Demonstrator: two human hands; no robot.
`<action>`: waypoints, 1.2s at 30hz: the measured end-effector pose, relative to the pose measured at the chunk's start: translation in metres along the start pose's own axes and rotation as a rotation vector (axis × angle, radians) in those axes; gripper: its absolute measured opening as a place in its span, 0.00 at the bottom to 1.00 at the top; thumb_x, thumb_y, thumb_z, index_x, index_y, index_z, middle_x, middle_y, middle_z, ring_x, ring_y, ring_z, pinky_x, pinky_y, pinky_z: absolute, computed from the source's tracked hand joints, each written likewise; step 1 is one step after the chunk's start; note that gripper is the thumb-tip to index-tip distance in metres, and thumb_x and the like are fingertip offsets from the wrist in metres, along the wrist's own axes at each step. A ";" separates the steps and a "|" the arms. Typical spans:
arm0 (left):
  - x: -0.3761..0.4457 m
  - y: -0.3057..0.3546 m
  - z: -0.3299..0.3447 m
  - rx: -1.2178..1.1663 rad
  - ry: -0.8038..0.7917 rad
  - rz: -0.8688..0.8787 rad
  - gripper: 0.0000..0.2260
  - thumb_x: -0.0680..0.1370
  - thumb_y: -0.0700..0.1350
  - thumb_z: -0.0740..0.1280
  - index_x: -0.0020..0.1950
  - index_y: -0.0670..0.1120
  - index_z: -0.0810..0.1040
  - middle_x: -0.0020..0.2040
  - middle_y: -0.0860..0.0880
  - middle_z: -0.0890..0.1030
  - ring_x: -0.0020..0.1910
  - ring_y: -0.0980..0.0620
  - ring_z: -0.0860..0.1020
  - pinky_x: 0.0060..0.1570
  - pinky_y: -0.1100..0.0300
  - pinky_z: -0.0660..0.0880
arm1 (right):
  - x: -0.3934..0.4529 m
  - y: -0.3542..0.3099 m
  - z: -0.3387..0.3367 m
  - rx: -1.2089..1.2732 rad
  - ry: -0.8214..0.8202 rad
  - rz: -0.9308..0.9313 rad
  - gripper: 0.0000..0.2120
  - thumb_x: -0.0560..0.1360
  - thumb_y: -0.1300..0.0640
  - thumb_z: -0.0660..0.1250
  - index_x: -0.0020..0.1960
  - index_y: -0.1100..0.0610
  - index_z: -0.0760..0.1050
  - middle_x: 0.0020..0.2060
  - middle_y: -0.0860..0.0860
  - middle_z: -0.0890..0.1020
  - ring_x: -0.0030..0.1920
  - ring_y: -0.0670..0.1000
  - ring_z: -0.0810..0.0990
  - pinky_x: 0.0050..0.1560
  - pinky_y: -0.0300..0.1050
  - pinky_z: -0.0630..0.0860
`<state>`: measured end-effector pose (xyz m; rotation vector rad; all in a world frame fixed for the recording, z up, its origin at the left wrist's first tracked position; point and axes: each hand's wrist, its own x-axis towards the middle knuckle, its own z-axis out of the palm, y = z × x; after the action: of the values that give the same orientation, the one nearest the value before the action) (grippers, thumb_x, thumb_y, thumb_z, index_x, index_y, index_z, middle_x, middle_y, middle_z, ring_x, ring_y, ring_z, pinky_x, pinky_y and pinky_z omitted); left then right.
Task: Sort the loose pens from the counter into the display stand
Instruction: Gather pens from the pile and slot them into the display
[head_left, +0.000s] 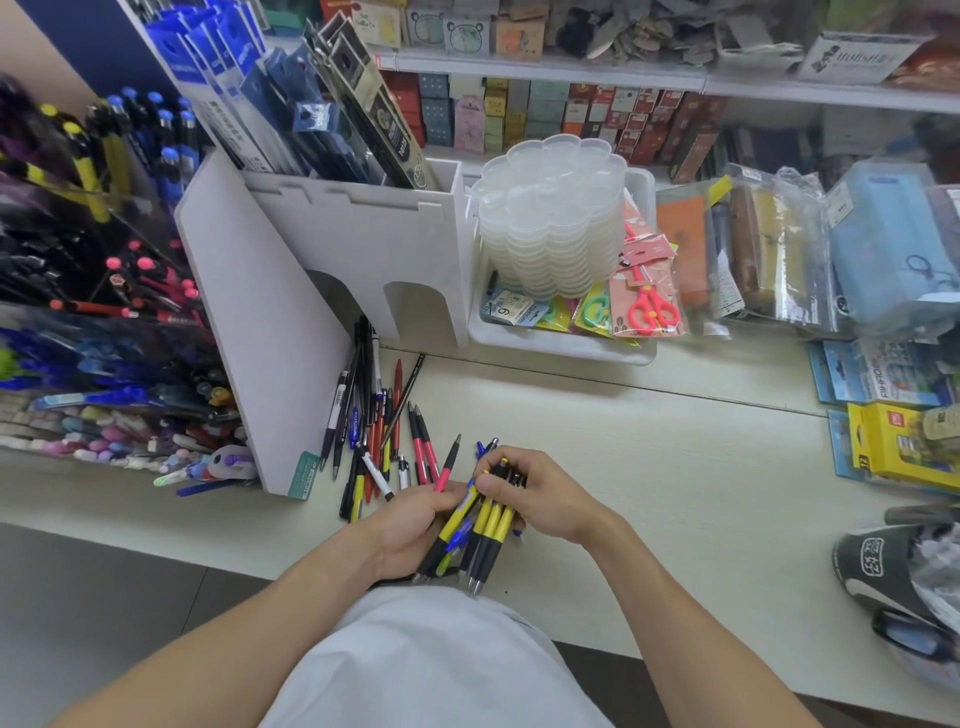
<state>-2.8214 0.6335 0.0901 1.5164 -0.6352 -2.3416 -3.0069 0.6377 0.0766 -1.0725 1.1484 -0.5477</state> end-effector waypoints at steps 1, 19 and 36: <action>0.000 0.000 0.000 -0.012 0.011 -0.017 0.18 0.82 0.39 0.62 0.38 0.42 0.87 0.40 0.43 0.86 0.37 0.51 0.86 0.34 0.61 0.80 | -0.001 0.002 0.001 0.001 -0.003 -0.020 0.08 0.82 0.56 0.68 0.53 0.62 0.77 0.37 0.51 0.79 0.33 0.48 0.77 0.30 0.41 0.74; 0.019 -0.007 -0.008 -0.021 0.128 0.107 0.12 0.81 0.35 0.65 0.65 0.38 0.75 0.51 0.37 0.79 0.46 0.42 0.78 0.52 0.45 0.77 | -0.015 0.017 -0.010 0.075 0.091 0.040 0.07 0.82 0.58 0.67 0.54 0.63 0.77 0.36 0.48 0.81 0.32 0.46 0.78 0.31 0.38 0.75; 0.030 -0.008 0.001 0.119 0.242 0.214 0.14 0.82 0.47 0.65 0.50 0.35 0.77 0.37 0.43 0.80 0.25 0.51 0.67 0.24 0.63 0.59 | 0.011 0.015 -0.026 0.186 0.511 0.154 0.07 0.81 0.57 0.66 0.45 0.58 0.76 0.32 0.51 0.74 0.30 0.50 0.73 0.31 0.43 0.71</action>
<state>-2.8344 0.6268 0.0630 1.6580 -0.8397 -1.9570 -3.0290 0.6252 0.0575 -0.6911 1.5743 -0.8164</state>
